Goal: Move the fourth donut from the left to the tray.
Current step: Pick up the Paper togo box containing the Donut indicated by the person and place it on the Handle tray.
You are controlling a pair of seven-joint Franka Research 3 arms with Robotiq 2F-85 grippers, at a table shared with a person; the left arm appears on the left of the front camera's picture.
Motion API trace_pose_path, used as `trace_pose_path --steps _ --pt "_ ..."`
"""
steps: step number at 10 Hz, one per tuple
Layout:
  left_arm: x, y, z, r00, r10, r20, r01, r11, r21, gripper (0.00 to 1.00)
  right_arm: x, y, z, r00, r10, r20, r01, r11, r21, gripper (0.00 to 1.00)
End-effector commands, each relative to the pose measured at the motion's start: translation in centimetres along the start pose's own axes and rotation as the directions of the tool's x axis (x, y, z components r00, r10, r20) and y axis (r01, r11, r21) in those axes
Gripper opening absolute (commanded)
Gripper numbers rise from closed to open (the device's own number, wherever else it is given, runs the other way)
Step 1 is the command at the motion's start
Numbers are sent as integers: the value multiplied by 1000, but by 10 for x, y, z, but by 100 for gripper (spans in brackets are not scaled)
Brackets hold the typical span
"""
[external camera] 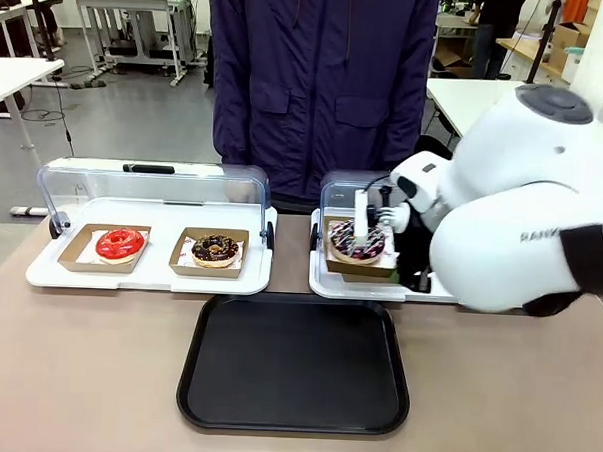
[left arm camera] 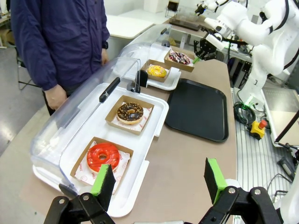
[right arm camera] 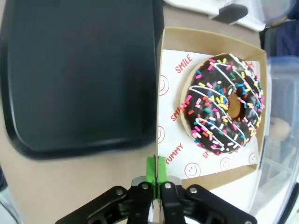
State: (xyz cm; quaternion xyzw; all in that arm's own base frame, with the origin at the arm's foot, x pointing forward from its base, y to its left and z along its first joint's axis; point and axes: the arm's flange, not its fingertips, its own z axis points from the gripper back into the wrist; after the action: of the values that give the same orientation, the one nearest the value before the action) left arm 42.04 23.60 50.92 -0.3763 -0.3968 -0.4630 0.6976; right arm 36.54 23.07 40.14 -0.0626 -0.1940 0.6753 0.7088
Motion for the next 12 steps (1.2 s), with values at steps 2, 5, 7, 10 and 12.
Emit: trace_pose_path --steps 2,5,7,10,12 --pt "0 -3 -1 1000 4 -11 -4 1000 6 100 21 66 -10 996 -86 -21 85 995 -59 2" --pt "0 -3 -1 1000 4 -11 -4 1000 6 100 49 100 -21 997 -73 -37 72 997 -38 2" --pt "0 -3 -1 1000 4 -11 -4 1000 6 100 57 114 -33 998 -43 -39 42 999 -19 2" --pt "0 -3 -1 1000 4 -11 -4 1000 6 100 59 133 -53 999 -4 -38 4 1000 24 2" --pt "0 -3 -1 1000 4 -11 -4 1000 6 100 54 143 -62 1000 -4 -26 5 999 45 2"
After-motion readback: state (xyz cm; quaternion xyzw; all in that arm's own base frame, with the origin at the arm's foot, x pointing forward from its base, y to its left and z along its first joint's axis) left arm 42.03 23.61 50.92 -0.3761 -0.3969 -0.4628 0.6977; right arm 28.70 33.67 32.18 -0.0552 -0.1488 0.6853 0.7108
